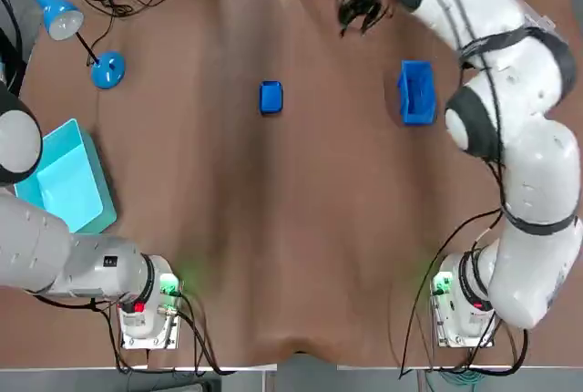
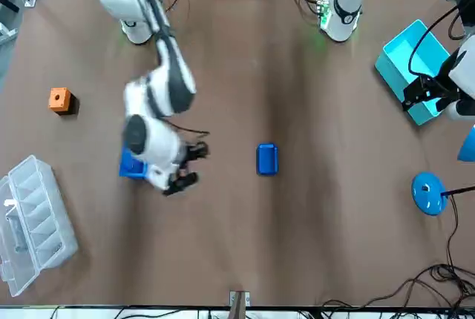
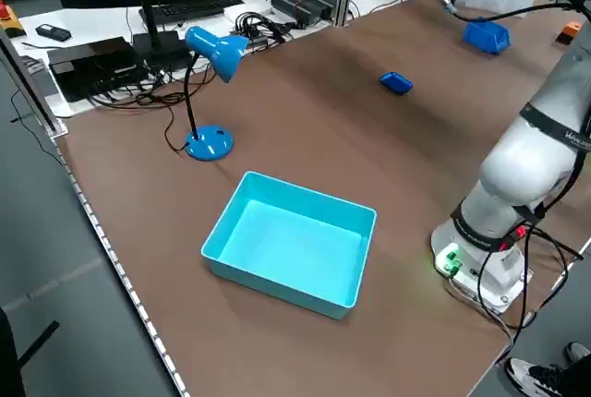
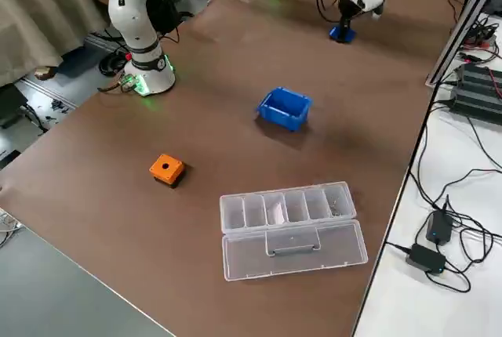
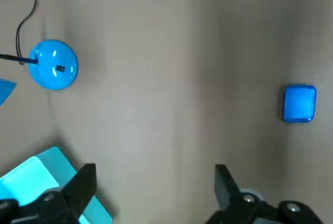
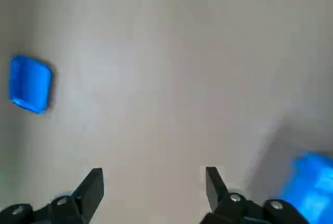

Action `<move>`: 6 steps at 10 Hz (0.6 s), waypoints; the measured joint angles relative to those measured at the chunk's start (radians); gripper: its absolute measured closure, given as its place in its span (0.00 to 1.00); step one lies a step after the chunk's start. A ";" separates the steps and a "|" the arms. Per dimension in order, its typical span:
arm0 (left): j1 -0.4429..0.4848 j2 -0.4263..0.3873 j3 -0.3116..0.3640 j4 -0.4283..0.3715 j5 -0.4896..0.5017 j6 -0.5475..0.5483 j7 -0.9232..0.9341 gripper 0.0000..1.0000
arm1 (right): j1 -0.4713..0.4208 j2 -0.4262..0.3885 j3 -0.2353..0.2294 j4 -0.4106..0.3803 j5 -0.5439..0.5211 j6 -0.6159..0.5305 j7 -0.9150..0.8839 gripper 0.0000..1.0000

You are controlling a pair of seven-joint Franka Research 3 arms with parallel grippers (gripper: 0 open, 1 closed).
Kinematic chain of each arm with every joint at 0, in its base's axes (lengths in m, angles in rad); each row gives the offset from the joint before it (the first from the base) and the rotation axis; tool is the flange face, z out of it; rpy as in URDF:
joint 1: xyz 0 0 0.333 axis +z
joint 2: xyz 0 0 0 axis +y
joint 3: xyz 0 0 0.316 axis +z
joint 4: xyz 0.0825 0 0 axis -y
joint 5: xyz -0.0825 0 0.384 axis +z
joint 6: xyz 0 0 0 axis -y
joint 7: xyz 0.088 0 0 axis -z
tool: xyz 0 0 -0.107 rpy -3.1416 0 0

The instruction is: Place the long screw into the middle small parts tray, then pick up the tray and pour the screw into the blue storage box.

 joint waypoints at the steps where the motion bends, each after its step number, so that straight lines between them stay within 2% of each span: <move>1: 0.000 0.000 0.000 0.000 0.000 0.000 0.000 0.00 | -0.005 -0.050 -0.055 -0.035 -0.030 -0.028 -0.054 0.09; 2: 0.000 0.000 0.000 0.000 0.000 0.000 0.000 0.00 | -0.007 -0.107 -0.095 -0.082 -0.051 -0.035 -0.077 0.08; 3: 0.000 0.000 0.000 0.000 0.000 0.000 0.000 0.00 | -0.007 -0.169 -0.125 -0.118 -0.111 -0.047 -0.088 0.00; 5: 0.000 0.001 0.000 0.000 0.000 0.000 0.000 0.00 | -0.007 -0.292 -0.131 -0.142 -0.321 -0.079 -0.089 0.00; 6: 0.000 0.001 0.000 0.000 0.000 0.000 0.000 0.00 | -0.015 -0.344 -0.124 -0.142 -0.370 -0.112 -0.087 0.00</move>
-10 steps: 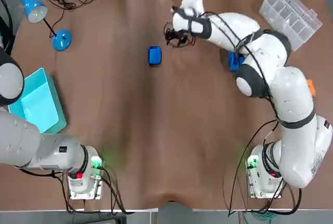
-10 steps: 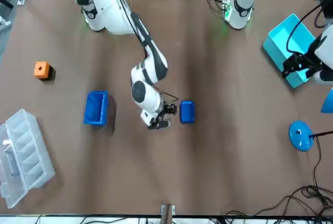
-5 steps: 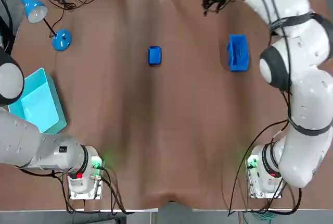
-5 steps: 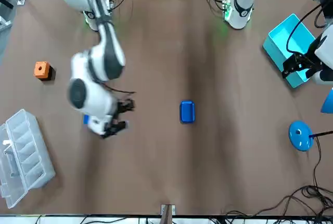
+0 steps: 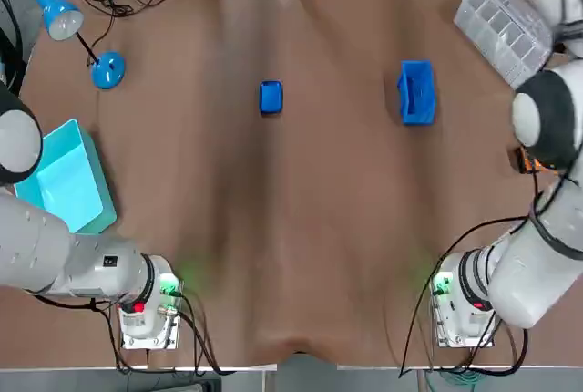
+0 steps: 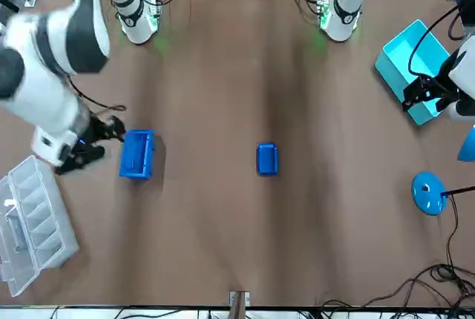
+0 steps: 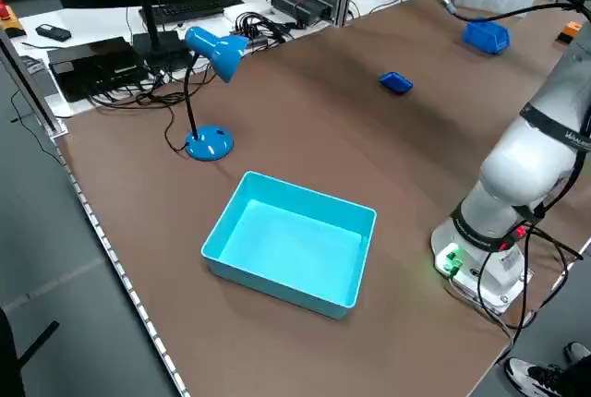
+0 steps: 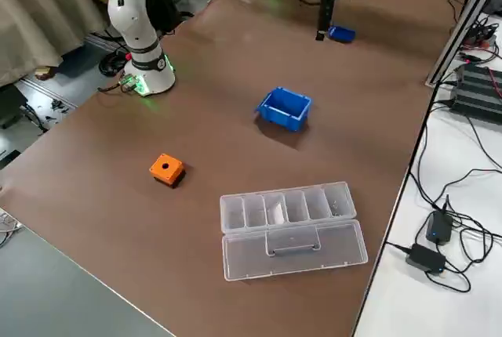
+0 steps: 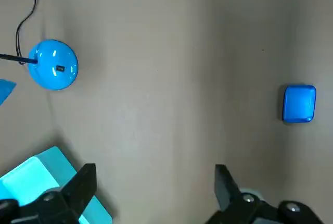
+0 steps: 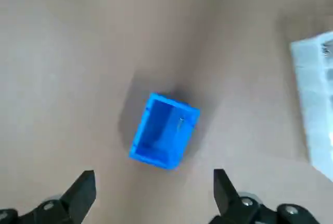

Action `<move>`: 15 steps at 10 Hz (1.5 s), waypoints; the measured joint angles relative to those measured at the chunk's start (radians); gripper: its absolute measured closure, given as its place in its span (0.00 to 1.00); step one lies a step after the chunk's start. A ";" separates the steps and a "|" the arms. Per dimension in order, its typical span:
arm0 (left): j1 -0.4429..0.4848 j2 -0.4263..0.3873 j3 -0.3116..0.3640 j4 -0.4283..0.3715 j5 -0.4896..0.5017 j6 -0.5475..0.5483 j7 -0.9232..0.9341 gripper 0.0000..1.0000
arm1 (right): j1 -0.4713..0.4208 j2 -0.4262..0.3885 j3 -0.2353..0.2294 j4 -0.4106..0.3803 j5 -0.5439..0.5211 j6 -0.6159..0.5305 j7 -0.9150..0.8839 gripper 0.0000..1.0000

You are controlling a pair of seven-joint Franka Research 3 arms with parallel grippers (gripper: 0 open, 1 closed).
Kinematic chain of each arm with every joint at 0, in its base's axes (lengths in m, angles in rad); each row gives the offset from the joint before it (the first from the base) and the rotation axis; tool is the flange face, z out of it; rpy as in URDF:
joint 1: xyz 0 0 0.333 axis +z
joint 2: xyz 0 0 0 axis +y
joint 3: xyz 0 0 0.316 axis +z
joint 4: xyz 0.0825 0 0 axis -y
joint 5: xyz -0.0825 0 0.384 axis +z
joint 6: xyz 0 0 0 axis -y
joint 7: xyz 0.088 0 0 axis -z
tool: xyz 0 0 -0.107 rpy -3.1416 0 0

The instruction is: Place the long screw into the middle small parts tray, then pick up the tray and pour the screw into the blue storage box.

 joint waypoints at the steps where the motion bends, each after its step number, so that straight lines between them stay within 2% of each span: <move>1: 0.000 0.000 0.000 0.000 0.000 0.000 0.000 0.00 | -0.045 -0.044 0.038 -0.001 -0.021 -0.030 0.000 0.00; 3: 0.000 0.000 0.000 0.000 0.000 0.000 0.000 0.00 | -0.243 -0.097 0.210 -0.004 -0.069 -0.078 0.000 0.00; 6: 0.000 0.000 0.000 0.000 0.000 0.000 0.000 0.00 | -0.560 -0.172 0.510 -0.008 -0.130 -0.103 0.082 0.00; 7: 0.000 0.000 0.000 0.000 0.000 0.000 0.000 0.00 | -0.612 -0.199 0.550 -0.008 -0.131 -0.115 0.136 0.00; 8: 0.000 0.000 0.000 0.000 0.000 0.000 0.000 0.00 | -0.624 -0.216 0.551 -0.008 -0.132 -0.122 0.172 0.00; 11: 0.000 0.000 0.000 0.000 0.000 0.000 0.000 0.00 | -0.641 -0.221 0.508 -0.015 -0.133 -0.125 0.186 0.00; 15: 0.000 0.000 0.000 0.000 0.000 0.000 0.000 0.00 | -0.642 -0.221 0.507 -0.013 -0.133 -0.126 0.178 0.00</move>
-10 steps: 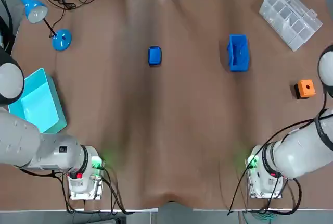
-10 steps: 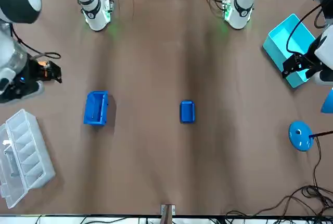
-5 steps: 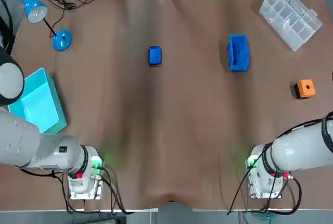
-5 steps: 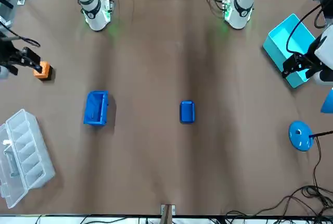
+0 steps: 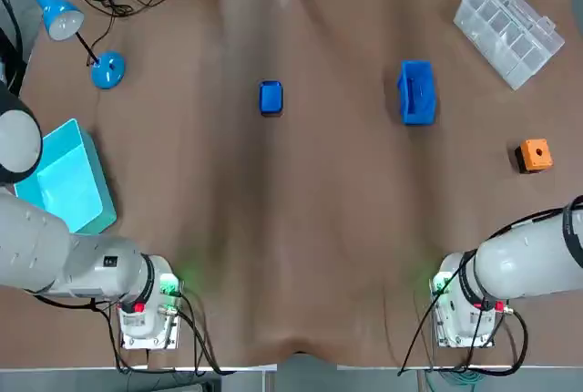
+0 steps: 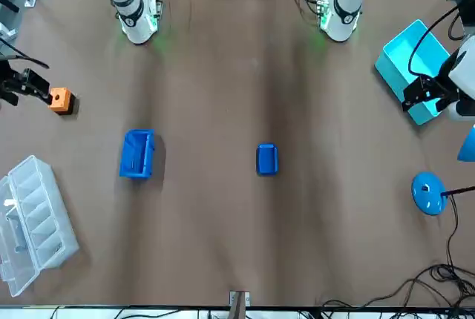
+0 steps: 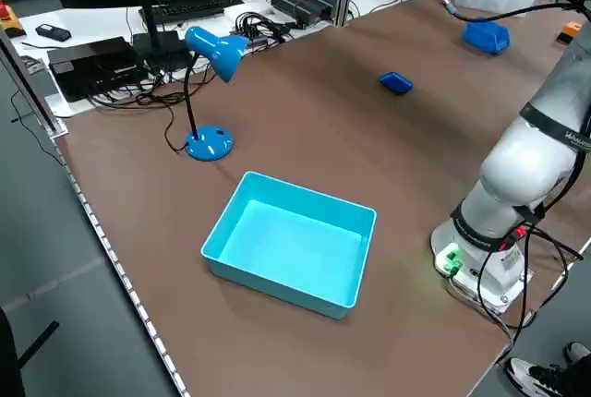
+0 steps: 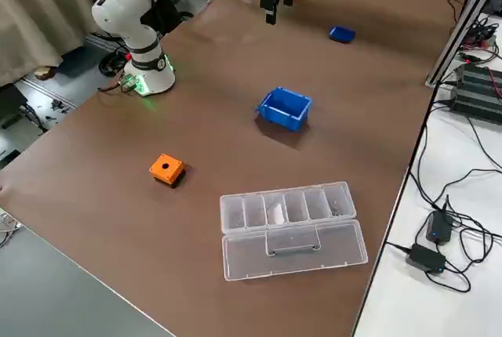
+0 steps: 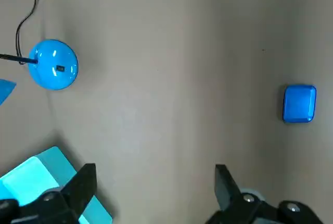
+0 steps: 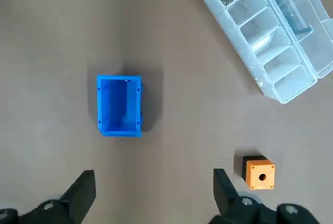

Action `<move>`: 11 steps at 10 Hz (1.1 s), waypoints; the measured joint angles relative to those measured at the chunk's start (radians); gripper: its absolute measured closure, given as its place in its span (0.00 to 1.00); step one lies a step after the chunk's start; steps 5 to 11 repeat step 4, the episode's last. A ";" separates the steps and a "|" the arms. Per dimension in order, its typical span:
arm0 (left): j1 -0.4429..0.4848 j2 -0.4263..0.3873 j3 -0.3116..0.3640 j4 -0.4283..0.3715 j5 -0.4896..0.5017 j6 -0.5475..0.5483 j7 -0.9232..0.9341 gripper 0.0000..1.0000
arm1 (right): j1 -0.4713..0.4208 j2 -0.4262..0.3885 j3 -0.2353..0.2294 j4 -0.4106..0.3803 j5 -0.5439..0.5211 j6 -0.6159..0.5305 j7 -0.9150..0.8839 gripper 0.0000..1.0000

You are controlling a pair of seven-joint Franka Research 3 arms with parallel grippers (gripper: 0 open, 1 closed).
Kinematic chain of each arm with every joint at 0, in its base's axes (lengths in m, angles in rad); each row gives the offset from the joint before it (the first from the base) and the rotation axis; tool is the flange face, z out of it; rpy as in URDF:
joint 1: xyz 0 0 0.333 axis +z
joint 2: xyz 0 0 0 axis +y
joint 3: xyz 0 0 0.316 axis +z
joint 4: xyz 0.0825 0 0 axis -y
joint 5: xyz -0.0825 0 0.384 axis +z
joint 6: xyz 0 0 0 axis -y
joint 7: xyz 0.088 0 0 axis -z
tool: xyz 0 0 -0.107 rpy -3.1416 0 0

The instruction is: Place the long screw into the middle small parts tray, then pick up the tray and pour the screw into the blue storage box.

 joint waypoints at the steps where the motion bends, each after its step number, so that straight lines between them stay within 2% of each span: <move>1: 0.000 0.000 0.000 0.000 0.000 0.000 0.000 0.00 | 0.000 0.000 0.000 0.002 0.000 0.000 -0.019 0.00; 4: -0.001 0.000 0.000 0.000 0.000 0.000 0.000 0.00 | -0.030 0.000 -0.002 0.006 0.001 0.004 -0.103 0.00; 11: -0.001 0.000 0.000 0.000 0.000 0.000 0.000 0.00 | -0.030 0.000 -0.002 0.006 0.001 0.004 -0.103 0.00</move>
